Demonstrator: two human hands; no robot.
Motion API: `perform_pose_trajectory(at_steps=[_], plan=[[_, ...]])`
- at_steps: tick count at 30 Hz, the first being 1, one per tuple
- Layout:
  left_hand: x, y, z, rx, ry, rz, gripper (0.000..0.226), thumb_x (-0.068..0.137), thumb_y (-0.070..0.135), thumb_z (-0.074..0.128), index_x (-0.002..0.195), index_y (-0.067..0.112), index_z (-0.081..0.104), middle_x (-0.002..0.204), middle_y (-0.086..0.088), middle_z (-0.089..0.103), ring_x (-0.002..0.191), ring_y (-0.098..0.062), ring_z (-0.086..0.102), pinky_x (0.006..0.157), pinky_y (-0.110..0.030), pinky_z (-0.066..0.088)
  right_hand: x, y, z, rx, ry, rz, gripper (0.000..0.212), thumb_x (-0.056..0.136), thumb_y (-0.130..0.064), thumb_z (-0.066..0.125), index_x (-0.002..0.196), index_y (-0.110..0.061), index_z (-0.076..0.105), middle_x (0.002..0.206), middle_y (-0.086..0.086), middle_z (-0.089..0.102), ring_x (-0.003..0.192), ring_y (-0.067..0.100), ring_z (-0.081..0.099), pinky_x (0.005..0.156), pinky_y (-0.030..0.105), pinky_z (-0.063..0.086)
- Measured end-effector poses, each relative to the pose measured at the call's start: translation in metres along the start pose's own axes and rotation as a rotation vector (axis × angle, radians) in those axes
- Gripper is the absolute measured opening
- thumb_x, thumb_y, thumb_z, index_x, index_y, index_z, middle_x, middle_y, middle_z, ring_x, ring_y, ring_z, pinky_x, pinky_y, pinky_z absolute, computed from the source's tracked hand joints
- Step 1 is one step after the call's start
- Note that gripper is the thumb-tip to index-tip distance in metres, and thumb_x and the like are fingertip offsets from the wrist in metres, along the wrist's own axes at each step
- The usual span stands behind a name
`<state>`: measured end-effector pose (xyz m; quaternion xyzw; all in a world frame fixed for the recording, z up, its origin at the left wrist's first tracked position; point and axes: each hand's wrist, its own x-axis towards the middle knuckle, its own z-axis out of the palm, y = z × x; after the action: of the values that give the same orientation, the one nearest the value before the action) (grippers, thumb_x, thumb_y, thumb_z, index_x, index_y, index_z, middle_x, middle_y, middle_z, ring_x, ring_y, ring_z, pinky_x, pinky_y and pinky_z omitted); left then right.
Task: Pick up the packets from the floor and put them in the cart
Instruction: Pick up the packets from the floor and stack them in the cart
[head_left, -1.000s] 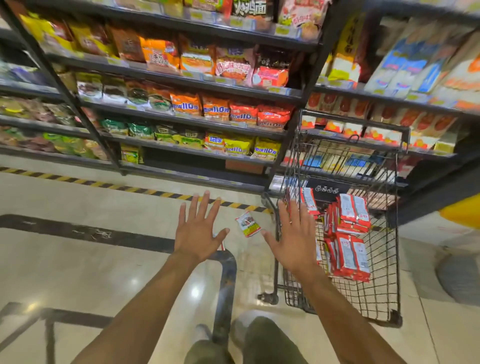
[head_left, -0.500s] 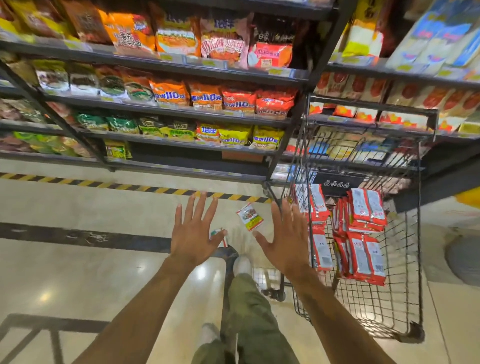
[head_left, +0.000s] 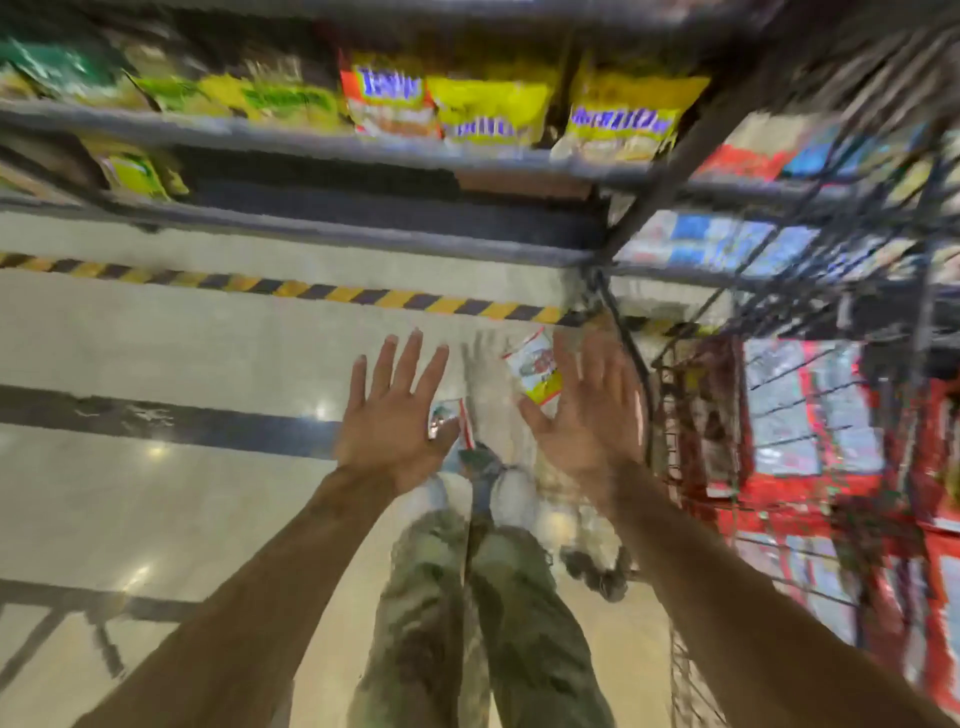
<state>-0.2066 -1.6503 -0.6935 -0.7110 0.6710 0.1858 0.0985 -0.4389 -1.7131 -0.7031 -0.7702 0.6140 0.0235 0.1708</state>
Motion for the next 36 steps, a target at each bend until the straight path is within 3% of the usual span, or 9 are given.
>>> perform_pose_trajectory(at_steps=[5, 7, 12, 17, 21, 25, 28, 31, 36], plan=[[0.064, -0.019, 0.132, -0.025, -0.018, 0.043, 0.082, 0.094, 0.063, 0.044, 0.165, 0.028, 0.022, 0.174, -0.005, 0.013, 0.161, -0.031, 0.013, 0.128, -0.056, 0.008, 0.046, 0.027, 0.122, -0.022, -0.093, 0.014, 0.09, 0.093, -0.07, 0.052, 0.165, -0.024, 0.023, 0.169, 0.016, 0.028, 0.157, 0.041, 0.023, 0.125, 0.059, 0.025], [0.085, -0.026, 0.181, -0.019, -0.083, 0.049, 0.08, 0.097, 0.06, 0.049, 0.165, 0.029, 0.02, 0.175, -0.005, 0.011, 0.162, -0.03, 0.01, 0.128, -0.056, 0.007, 0.062, 0.037, 0.165, -0.02, -0.148, 0.048, 0.092, 0.094, -0.071, 0.05, 0.166, -0.025, 0.017, 0.173, 0.012, 0.02, 0.161, 0.037, 0.013, 0.128, 0.055, 0.014], [0.125, -0.047, 0.297, -0.019, -0.154, 0.082, 0.085, 0.093, 0.065, 0.042, 0.165, 0.027, 0.021, 0.174, -0.009, 0.017, 0.161, -0.033, 0.013, 0.127, -0.057, 0.009, 0.097, 0.071, 0.27, -0.002, -0.199, 0.092, 0.094, 0.094, -0.075, 0.042, 0.168, -0.025, 0.013, 0.175, 0.013, 0.011, 0.161, 0.035, 0.007, 0.129, 0.053, 0.012], [0.16, -0.061, 0.394, -0.008, -0.273, 0.02, 0.09, 0.095, 0.068, 0.048, 0.166, 0.03, 0.008, 0.175, -0.004, 0.008, 0.162, -0.026, 0.003, 0.13, -0.052, 0.001, 0.136, 0.109, 0.367, -0.034, -0.089, 0.12, 0.094, 0.088, -0.072, 0.045, 0.162, -0.014, 0.035, 0.164, 0.025, 0.035, 0.151, 0.048, 0.033, 0.12, 0.061, 0.03], [0.177, -0.077, 0.457, 0.0, -0.314, 0.014, 0.102, 0.088, 0.067, 0.062, 0.164, 0.021, 0.011, 0.174, -0.008, 0.013, 0.161, -0.03, 0.009, 0.13, -0.054, 0.005, 0.172, 0.138, 0.409, -0.037, -0.152, 0.186, 0.095, 0.087, -0.07, 0.042, 0.159, -0.01, 0.035, 0.16, 0.026, 0.039, 0.146, 0.046, 0.039, 0.116, 0.056, 0.034], [0.188, -0.086, 0.492, 0.039, -0.317, 0.044, 0.108, 0.072, 0.054, 0.081, 0.157, 0.02, 0.025, 0.159, -0.012, 0.037, 0.15, -0.037, 0.033, 0.126, -0.058, 0.016, 0.2, 0.163, 0.44, -0.013, -0.214, 0.26, 0.088, 0.082, -0.062, 0.058, 0.148, -0.005, 0.042, 0.138, 0.026, 0.053, 0.127, 0.049, 0.052, 0.099, 0.056, 0.049], [0.189, -0.09, 0.503, 0.002, -0.307, 0.045, 0.111, 0.062, 0.044, 0.089, 0.155, 0.028, 0.03, 0.149, -0.01, 0.046, 0.14, -0.039, 0.044, 0.122, -0.057, 0.026, 0.21, 0.166, 0.456, 0.122, -0.274, 0.393, 0.08, 0.081, -0.058, 0.069, 0.141, -0.009, 0.046, 0.137, 0.024, 0.057, 0.127, 0.049, 0.055, 0.103, 0.057, 0.048], [0.188, -0.091, 0.502, -0.082, -0.294, 0.06, 0.101, 0.069, 0.036, 0.087, 0.152, 0.029, 0.031, 0.149, -0.009, 0.047, 0.136, -0.038, 0.049, 0.116, -0.052, 0.037, 0.213, 0.17, 0.467, 0.229, -0.288, 0.473, 0.075, 0.08, -0.053, 0.078, 0.136, -0.011, 0.051, 0.136, 0.019, 0.061, 0.127, 0.042, 0.058, 0.105, 0.051, 0.049], [0.188, -0.095, 0.481, -0.297, -0.347, -0.111, 0.076, 0.081, 0.026, 0.074, 0.151, 0.029, 0.042, 0.137, -0.007, 0.061, 0.119, -0.037, 0.063, 0.087, -0.044, 0.056, 0.209, 0.166, 0.481, 0.478, -0.383, 0.606, 0.1, 0.038, -0.064, 0.086, 0.122, -0.012, 0.073, 0.116, 0.008, 0.077, 0.11, 0.027, 0.072, 0.097, 0.047, 0.059]])
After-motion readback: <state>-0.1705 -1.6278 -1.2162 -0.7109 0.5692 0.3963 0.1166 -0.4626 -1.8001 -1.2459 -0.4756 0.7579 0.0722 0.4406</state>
